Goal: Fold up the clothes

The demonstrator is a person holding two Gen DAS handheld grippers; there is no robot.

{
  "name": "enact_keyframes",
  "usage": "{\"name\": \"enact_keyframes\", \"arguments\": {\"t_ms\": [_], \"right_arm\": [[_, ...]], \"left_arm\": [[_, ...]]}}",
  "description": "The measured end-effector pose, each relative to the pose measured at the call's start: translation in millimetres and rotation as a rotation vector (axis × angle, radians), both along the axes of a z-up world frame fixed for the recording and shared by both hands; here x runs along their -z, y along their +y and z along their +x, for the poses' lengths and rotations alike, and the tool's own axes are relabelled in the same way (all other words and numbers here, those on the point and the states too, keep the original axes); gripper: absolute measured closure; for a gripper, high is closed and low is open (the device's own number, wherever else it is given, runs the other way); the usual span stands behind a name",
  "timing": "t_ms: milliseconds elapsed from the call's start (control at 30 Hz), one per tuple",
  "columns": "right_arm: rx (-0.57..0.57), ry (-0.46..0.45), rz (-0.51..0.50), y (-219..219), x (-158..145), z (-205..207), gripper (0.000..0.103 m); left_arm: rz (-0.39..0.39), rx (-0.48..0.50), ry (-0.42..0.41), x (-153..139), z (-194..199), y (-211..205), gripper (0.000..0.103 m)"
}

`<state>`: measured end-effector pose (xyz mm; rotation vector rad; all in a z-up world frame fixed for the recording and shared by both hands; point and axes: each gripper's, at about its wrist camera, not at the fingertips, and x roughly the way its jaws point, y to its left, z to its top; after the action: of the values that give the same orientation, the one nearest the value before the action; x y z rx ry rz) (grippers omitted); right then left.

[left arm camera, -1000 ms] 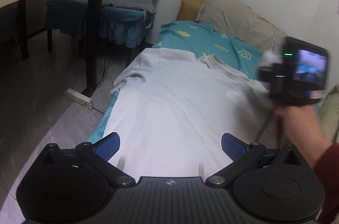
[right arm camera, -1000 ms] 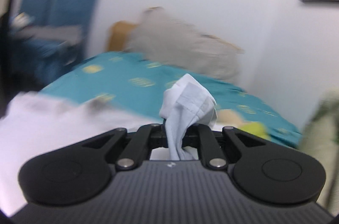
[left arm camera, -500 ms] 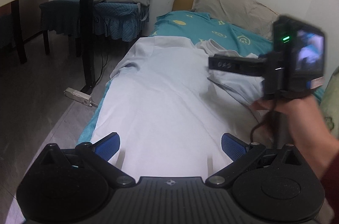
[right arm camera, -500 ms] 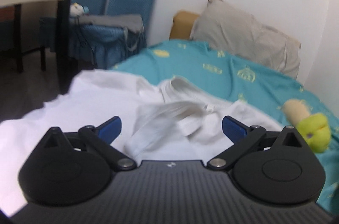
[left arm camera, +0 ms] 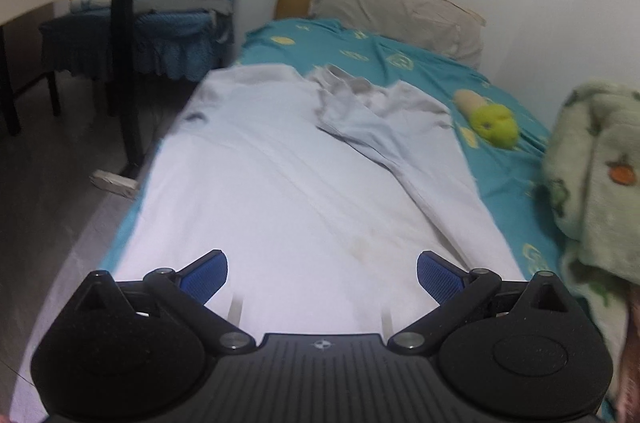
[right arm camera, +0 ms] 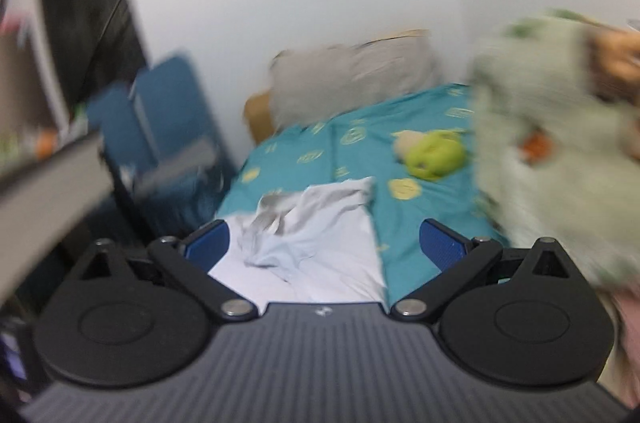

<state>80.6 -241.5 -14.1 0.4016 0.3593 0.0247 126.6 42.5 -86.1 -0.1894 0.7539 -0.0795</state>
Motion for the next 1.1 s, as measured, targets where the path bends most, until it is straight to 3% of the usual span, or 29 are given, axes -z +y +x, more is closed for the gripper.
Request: {"name": "enact_keyframes", "arguments": {"t_ms": [100,233,367,467,567,633,733,767,800,933,1100], "right_arm": [[0.053,-0.001,0.083,-33,11,-34,0.0],[0.095,0.054,0.155,-60,29,-24,0.0],[0.137,0.109,0.228,-86,47,-15,0.0],[0.149,0.13,0.26,-96,56,-10,0.0],[0.158,0.146,0.287,-103,65,-6,0.0],[0.162,0.153,0.298,-106,69,-3,0.0],[0.161,0.169,0.309,-106,73,2,0.0],[0.155,0.176,0.311,-105,74,4,0.0],[0.147,0.181,0.311,-103,75,5,0.0],[0.128,0.195,0.299,-95,76,9,0.0],[0.103,0.22,0.272,-81,77,19,0.0]], "left_arm": [[-0.038,0.049,0.069,6,-11,-17,0.007],[-0.089,0.132,0.133,9,-19,-50,0.013],[-0.219,0.191,0.228,16,-21,-88,0.017],[-0.328,0.226,0.324,29,-19,-117,0.029],[-0.379,0.256,0.378,43,-16,-143,0.034],[-0.363,0.271,0.389,51,-12,-157,0.043],[-0.378,0.288,0.42,63,-5,-165,0.069],[-0.392,0.293,0.431,64,-3,-163,0.085],[-0.407,0.298,0.442,66,0,-161,0.093],[-0.542,0.247,0.536,60,9,-128,0.099],[-0.61,0.213,0.602,47,20,-73,0.099]]}}
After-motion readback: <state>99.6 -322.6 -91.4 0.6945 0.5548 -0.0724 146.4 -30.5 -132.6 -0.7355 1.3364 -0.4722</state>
